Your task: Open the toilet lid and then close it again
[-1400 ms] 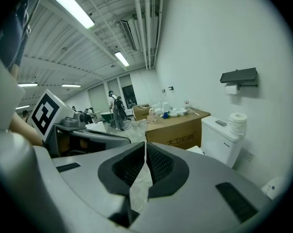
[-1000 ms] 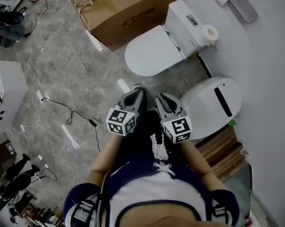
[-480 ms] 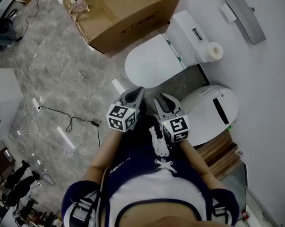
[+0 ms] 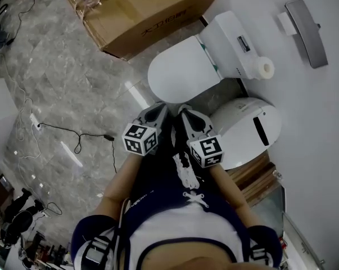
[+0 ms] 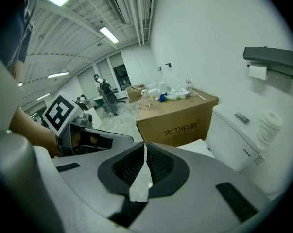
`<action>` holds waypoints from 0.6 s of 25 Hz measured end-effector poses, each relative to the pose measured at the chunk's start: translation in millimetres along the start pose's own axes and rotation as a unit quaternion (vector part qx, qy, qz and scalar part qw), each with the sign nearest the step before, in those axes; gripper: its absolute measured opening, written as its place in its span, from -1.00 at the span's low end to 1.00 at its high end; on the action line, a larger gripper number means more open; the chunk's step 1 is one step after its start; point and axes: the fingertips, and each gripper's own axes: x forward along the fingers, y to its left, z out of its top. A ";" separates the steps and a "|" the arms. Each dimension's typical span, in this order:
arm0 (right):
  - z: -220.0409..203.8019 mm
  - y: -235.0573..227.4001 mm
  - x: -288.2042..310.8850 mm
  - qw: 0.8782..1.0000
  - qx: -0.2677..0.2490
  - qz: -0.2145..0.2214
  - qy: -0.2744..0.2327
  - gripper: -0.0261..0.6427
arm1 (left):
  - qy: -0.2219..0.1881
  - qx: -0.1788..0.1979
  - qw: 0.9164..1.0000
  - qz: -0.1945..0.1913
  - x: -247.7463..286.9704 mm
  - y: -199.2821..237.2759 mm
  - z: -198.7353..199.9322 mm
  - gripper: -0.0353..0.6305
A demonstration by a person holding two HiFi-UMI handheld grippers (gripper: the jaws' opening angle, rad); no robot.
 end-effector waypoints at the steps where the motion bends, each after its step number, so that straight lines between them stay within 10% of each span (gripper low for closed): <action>1: -1.0 -1.1 5.7 1.000 -0.004 0.001 0.008 -0.87 | 0.003 -0.009 1.000 0.001 2.2 5.5 -2.8 -0.88; 15: -38.5 -21.7 85.5 0.995 -0.017 0.051 0.081 -0.89 | 0.011 -0.139 0.990 0.038 60.1 88.2 -79.4 -0.88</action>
